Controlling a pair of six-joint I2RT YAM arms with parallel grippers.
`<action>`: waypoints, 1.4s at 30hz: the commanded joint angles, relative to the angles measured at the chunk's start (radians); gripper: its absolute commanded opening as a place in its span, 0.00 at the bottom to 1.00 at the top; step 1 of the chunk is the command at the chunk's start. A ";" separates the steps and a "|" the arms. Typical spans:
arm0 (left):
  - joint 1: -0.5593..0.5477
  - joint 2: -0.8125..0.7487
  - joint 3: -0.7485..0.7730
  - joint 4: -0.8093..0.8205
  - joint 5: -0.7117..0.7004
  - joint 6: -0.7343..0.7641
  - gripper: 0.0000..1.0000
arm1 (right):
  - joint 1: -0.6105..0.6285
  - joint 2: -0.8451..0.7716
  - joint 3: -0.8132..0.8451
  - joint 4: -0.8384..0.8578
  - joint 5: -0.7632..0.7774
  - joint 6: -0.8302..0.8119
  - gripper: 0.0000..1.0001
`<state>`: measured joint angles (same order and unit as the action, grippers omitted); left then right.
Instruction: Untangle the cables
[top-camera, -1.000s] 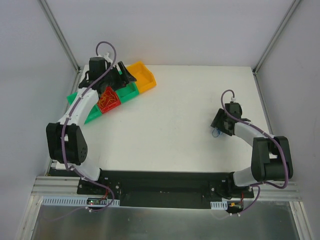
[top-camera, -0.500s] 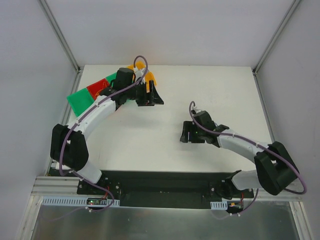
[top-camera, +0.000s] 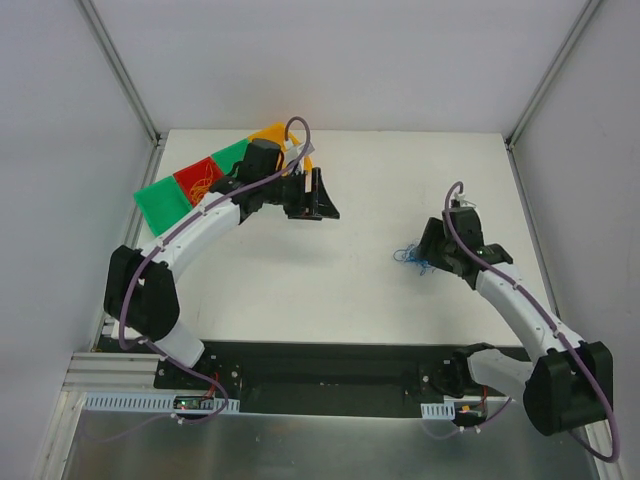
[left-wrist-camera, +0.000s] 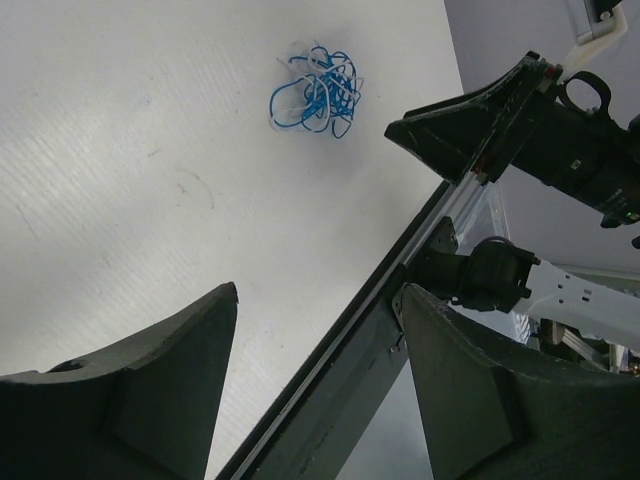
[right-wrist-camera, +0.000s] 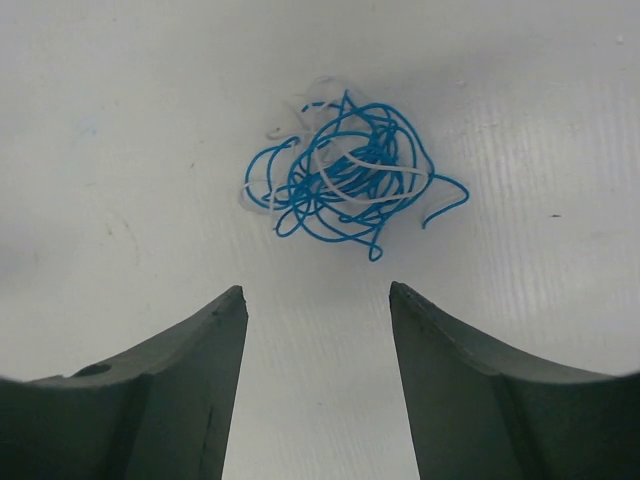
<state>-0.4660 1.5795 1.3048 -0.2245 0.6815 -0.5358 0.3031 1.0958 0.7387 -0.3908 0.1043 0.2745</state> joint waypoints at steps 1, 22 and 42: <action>-0.016 0.014 0.043 0.007 0.056 0.000 0.65 | -0.027 0.022 0.070 -0.045 0.052 -0.058 0.60; -0.059 0.060 0.109 -0.079 0.067 0.089 0.69 | -0.032 0.490 0.303 0.107 0.009 -0.123 0.32; -0.089 -0.032 0.054 0.106 0.205 0.065 0.64 | 0.039 0.034 0.422 -0.062 -0.073 -0.037 0.00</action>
<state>-0.5335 1.6474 1.3907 -0.2760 0.7856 -0.4553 0.3153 1.2808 1.0576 -0.4137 0.0860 0.1833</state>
